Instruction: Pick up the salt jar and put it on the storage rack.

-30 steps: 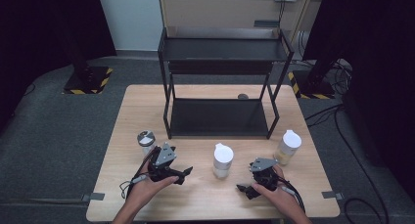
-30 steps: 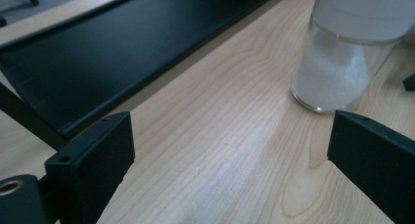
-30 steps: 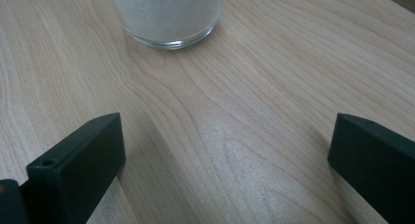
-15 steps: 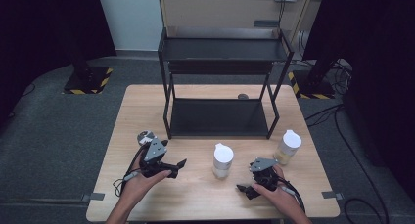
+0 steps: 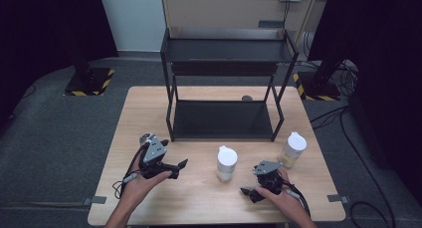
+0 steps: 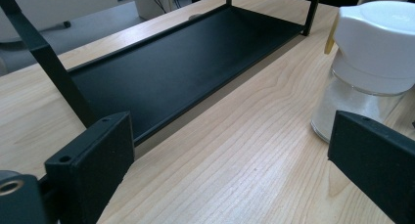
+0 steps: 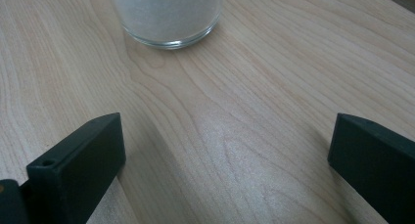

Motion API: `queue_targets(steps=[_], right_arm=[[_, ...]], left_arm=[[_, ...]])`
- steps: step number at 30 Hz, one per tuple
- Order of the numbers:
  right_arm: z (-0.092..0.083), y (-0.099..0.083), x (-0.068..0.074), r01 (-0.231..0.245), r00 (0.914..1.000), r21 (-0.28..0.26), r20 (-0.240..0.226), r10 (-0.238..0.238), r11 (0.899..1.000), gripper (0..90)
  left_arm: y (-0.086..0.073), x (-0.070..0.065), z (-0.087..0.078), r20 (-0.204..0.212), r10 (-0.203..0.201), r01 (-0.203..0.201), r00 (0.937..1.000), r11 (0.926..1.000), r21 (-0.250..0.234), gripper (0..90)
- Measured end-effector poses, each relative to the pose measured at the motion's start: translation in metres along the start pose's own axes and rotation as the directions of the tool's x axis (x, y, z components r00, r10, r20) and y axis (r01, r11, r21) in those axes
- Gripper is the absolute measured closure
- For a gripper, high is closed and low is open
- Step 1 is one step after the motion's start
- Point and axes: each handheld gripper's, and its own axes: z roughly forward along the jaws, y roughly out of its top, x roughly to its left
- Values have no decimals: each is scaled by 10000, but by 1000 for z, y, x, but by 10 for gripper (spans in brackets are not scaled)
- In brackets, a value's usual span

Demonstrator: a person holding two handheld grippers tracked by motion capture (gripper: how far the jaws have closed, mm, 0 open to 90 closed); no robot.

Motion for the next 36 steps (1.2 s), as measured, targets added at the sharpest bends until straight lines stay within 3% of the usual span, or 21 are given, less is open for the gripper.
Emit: queue_targets(steps=[5,9,18,23,28,36], right_arm=[[0,0,0,-12,10000,0,15,12,10000,10],[0,0,0,-16,10000,0,18,16,10000,10],[0,0,0,-17,10000,1,19,17,10000,10],[0,0,0,-19,10000,1,19,19,10000,10],[0,0,1,-22,10000,-1,22,22,10000,10],[0,0,1,-33,10000,-2,33,33,10000,10]], left_arm=[[4,3,-7,-208,282,-282,9994,9996,-35,22],[1,10,-16,-422,-1,-11,9991,9996,-283,23],[-2,20,-29,-808,-184,143,9966,9986,-517,23],[-6,25,-37,-1099,-343,257,9934,9966,-782,22],[-10,29,-42,-1504,-247,117,9883,9961,-869,19],[-22,34,-38,-1851,-327,177,9822,9965,-821,19]])
